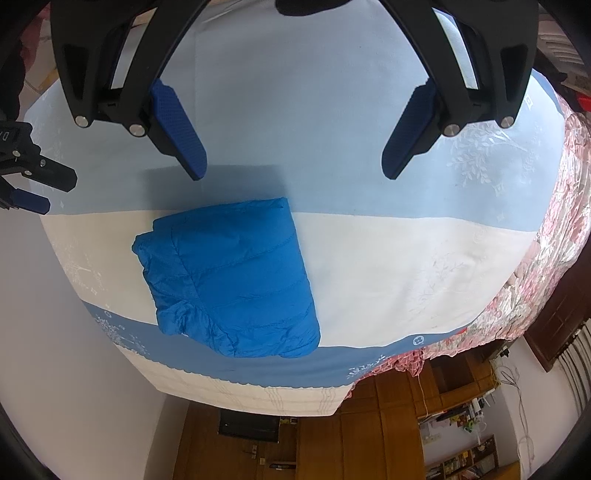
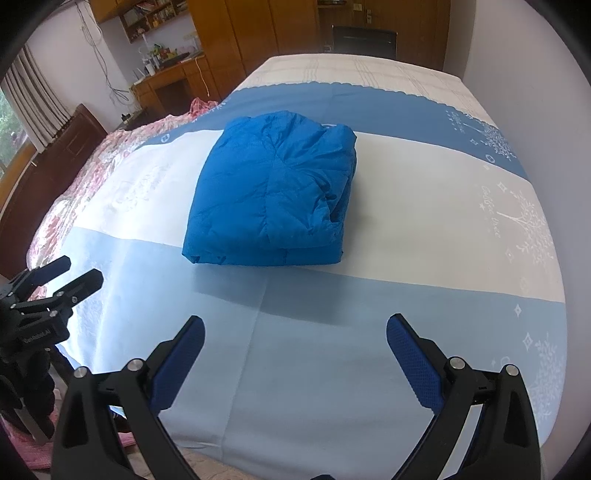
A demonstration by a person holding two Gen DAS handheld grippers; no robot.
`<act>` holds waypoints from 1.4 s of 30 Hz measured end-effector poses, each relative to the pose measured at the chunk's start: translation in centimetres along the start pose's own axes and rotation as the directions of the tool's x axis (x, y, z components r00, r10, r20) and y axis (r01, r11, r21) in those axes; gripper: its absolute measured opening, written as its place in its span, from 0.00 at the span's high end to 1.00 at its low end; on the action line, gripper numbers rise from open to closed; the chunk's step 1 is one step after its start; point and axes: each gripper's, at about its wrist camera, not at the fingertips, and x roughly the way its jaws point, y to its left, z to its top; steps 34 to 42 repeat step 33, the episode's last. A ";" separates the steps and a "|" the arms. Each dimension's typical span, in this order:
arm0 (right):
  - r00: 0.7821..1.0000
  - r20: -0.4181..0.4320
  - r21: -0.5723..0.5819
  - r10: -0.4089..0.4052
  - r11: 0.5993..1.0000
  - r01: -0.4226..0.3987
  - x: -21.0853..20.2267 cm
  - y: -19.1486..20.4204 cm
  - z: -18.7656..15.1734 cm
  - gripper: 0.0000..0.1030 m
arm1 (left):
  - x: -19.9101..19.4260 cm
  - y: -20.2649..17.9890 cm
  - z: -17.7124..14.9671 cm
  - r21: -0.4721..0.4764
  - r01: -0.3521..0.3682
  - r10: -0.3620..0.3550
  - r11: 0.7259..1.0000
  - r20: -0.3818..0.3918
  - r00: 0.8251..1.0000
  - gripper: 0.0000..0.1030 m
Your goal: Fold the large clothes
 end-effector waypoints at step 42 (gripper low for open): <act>1.000 -0.019 -0.002 0.006 1.000 -0.006 0.9 -0.3 0.5 0.04 | 0.7 0.5 0.4 0.011 0.010 -0.009 1.000 -0.014 1.000 0.08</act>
